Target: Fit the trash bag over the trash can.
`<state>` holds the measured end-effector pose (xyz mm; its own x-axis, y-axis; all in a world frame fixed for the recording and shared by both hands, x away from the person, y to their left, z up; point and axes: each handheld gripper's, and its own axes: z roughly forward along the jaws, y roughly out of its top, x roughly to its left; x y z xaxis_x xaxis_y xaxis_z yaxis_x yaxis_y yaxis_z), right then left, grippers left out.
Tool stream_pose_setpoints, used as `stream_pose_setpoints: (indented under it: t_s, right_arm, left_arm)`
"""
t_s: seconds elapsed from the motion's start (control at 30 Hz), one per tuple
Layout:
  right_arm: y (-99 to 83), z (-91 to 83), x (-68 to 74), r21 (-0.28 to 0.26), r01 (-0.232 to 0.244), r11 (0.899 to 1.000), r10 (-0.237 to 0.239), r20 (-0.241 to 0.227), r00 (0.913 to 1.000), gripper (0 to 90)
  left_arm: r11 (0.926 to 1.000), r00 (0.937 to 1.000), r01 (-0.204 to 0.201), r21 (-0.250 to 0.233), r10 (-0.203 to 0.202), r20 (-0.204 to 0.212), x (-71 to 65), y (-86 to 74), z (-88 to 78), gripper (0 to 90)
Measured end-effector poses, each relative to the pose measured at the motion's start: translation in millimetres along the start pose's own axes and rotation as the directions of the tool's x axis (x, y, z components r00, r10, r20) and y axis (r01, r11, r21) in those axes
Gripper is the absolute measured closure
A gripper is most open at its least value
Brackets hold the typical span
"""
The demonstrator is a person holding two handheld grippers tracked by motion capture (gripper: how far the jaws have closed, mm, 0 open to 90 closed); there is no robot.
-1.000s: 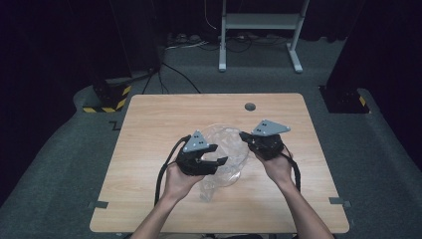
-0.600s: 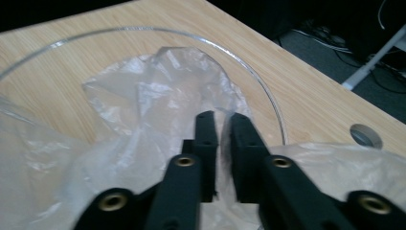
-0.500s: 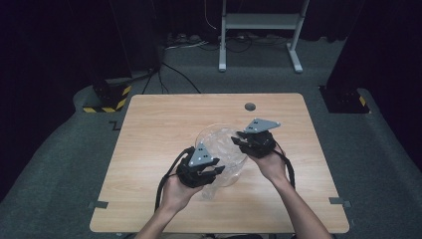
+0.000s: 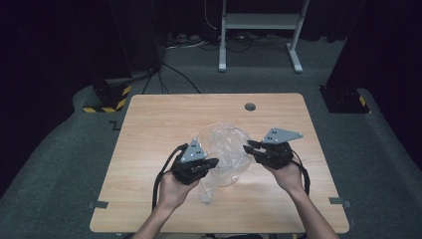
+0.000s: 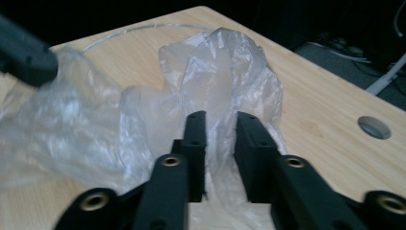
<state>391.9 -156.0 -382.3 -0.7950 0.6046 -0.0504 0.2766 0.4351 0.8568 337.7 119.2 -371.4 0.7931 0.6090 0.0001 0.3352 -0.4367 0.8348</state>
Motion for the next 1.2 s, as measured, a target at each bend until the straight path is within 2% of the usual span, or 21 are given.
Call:
stream_pose_setpoints:
  t_s: [0.1, 0.17, 0.3, 0.43, 0.6, 0.67, 0.73, 0.87, 1.07, 1.13, 1.2]
  right_arm:
    - [-1.6, 0.6, 1.1, -0.001, 0.012, 1.0, -0.012, -0.009, 0.9999, 86.3]
    - [0.1, 0.2, 2.5, -0.003, 0.026, 1.0, -0.026, -0.009, 0.9996, 89.6]
    - [3.5, 4.8, 0.8, 0.008, 0.03, 1.0, -0.03, -0.008, 0.9995, 89.7]
    - [4.2, 12.9, -2.8, 0.007, 0.014, 1.0, -0.014, -0.005, 0.9999, 88.9]
    - [1.5, 8.4, 2.0, -0.057, 0.003, 0.998, -0.005, -0.025, 0.9997, 69.3]
    - [0.5, 3.2, 4.7, -0.082, 0.012, 0.997, -0.014, -0.028, 0.9995, 64.7]
    - [-0.7, -2.0, 6.3, -0.102, 0.02, 0.995, -0.023, -0.031, 0.9993, 63.0]
    - [-2.6, -9.5, 11.1, -0.128, 0.037, 0.991, -0.046, -0.076, 0.996, 60.7]
    - [-0.6, -21.2, 28.3, -0.173, 0.084, 0.981, -0.106, -0.12, 0.9871, 55.7]
    - [0.3, -21.4, 34.0, -0.173, 0.096, 0.98, -0.121, -0.139, 0.9829, 54.1]
    - [1.6, -17.3, 39.3, -0.15, 0.121, 0.981, -0.144, -0.152, 0.9778, 53.0]
  left_arm:
    - [0.9998, 0.9996, 0.015, -0.01, -0.016, -0.024, 7.3, -0.2, -4.4, 90.0]
    - [0.9995, 0.9984, 0.029, -0.013, -0.029, -0.049, 15.7, -0.4, -6.5, 90.0]
    - [0.9978, 0.9939, 0.063, -0.019, -0.065, -0.089, 32.6, -1.9, -4.3, 90.0]
    - [0.9951, 0.9897, 0.095, -0.029, -0.097, -0.105, 44.3, -4.7, 0.9, 90.0]
    - [0.9937, 0.9844, 0.108, -0.029, -0.111, -0.136, 53.6, -6.9, 4.5, 90.0]
    - [0.9925, 0.9823, 0.119, -0.029, -0.122, -0.143, 56.9, -7.6, 6.0, 90.0]
    - [0.9914, 0.9805, 0.128, -0.029, -0.13, -0.147, 60.6, -8.9, 7.2, 90.0]
    - [0.9875, 0.9762, 0.152, -0.043, -0.156, -0.15, 66.4, -11.4, 8.1, 90.0]
    - [0.9876, 0.9737, 0.15, -0.044, -0.156, -0.166, 66.2, -10.6, 9.4, 89.9]
    - [0.987, 0.973, 0.154, -0.045, -0.159, -0.167, 64.6, -10.8, 9.6, 89.8]
    - [0.9868, 0.9724, 0.155, -0.047, -0.161, -0.169, 63.8, -11.2, 9.5, 89.5]
